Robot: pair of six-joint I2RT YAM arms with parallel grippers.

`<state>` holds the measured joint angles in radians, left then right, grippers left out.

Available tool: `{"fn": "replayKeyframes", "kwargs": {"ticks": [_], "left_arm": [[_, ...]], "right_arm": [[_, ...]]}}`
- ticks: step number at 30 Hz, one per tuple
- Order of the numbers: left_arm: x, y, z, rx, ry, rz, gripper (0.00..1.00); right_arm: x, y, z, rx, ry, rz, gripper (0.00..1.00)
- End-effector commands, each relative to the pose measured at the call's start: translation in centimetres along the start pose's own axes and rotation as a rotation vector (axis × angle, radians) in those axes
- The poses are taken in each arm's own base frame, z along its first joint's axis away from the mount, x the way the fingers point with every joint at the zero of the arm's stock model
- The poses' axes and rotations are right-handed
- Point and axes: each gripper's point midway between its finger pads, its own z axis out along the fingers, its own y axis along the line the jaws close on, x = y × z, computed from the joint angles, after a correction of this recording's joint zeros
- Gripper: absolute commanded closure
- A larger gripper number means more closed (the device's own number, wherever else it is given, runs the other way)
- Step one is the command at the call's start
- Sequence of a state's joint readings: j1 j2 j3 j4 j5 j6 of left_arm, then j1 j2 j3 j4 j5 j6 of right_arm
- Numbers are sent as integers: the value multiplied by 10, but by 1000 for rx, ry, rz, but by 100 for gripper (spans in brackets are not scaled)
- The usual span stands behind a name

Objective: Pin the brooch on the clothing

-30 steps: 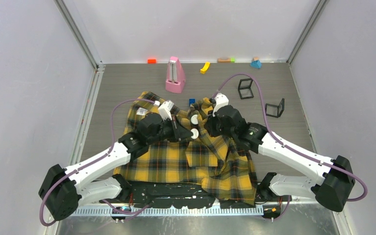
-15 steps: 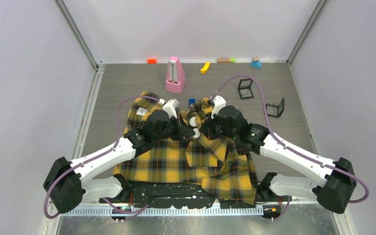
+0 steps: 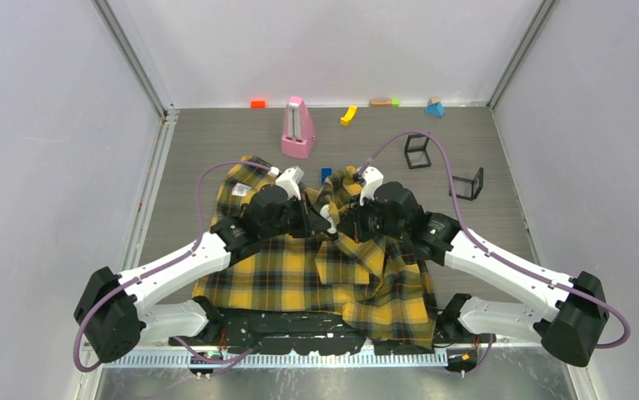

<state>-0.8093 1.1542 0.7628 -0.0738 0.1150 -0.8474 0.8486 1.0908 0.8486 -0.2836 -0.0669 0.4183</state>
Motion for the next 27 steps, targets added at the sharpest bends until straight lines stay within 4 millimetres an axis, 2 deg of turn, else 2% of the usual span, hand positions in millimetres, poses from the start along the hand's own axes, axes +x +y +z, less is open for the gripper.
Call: {"fn": "replayKeyframes", "kwargs": {"ticks": [1,6,16,19,23,27], "left_arm": [[-19,-17,-3,37,-56,35,100],[-21,-19,-6,60,-85,21,100],[-26,-26,-15,122,-143,-8,100],[-25,-29,-17,154,-155,-17,100],[-28,-39,-23,214,-180,-7,100],[-31,-48,-32,257,-195,17,100]], "right_arm": [[-7,12,1,-56,-23,6,99],[-1,5,5,-24,-3,18,99],[4,6,3,-30,0,54,98],[-3,10,-3,-45,-26,65,86],[-20,12,-19,-41,-96,59,56],[-35,14,-38,-57,-164,40,36]]}}
